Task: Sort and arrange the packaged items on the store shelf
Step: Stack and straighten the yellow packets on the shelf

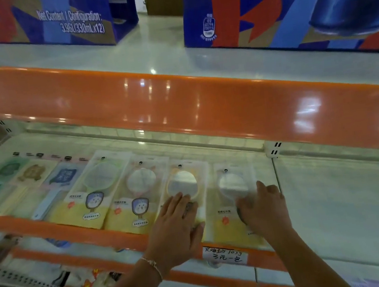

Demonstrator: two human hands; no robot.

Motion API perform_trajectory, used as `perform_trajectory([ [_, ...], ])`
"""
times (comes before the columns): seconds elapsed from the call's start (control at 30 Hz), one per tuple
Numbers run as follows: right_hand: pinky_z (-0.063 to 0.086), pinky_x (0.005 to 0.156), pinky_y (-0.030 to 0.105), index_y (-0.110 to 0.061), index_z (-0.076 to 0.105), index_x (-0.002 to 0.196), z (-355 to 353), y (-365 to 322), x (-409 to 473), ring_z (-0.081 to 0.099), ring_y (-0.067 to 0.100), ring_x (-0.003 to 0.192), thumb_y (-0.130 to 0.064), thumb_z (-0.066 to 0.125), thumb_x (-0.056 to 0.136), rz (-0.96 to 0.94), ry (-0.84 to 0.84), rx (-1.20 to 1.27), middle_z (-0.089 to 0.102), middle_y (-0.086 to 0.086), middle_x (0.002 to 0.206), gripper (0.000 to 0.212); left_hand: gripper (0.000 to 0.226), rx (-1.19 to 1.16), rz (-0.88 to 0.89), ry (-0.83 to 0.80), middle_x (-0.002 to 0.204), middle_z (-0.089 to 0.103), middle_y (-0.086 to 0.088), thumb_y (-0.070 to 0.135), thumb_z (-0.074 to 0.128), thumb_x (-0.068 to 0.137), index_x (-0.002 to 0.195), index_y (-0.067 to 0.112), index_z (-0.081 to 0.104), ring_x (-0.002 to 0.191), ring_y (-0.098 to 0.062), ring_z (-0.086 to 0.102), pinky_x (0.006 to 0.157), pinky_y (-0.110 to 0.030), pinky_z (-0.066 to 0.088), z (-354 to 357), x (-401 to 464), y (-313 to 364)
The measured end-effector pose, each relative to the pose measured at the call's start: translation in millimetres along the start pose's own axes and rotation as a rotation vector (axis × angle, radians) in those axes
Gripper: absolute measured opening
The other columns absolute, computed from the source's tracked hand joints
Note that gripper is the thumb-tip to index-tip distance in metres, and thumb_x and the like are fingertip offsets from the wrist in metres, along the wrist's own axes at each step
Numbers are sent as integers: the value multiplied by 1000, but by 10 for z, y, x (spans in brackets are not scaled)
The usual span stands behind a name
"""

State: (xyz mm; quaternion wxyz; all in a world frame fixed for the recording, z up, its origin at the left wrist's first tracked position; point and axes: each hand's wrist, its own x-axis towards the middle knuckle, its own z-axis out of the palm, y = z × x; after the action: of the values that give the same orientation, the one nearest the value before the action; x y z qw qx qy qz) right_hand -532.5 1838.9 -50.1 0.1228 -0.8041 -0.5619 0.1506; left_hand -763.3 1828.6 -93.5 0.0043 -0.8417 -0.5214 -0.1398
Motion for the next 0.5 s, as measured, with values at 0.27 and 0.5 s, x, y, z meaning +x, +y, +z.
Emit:
perform_trajectory([
  [0.27, 8, 120, 48, -38, 28, 151, 311, 49, -159, -4, 30, 151, -78, 15, 82, -275, -108, -129, 0, 5, 165, 80, 52, -8, 6, -1, 138, 54, -6, 49, 43, 93, 129, 15, 59, 135, -24, 41, 111, -45, 35, -8, -1, -7],
  [0.5, 2, 121, 47, -36, 21, 154, 399, -41, -192, -9, 33, 151, -75, -1, 74, -253, -110, -67, -3, 9, 165, 92, 51, 3, 21, 16, 137, 55, -6, 48, 46, 92, 127, 14, 60, 135, -24, 41, 112, -45, 34, -7, -2, 1],
])
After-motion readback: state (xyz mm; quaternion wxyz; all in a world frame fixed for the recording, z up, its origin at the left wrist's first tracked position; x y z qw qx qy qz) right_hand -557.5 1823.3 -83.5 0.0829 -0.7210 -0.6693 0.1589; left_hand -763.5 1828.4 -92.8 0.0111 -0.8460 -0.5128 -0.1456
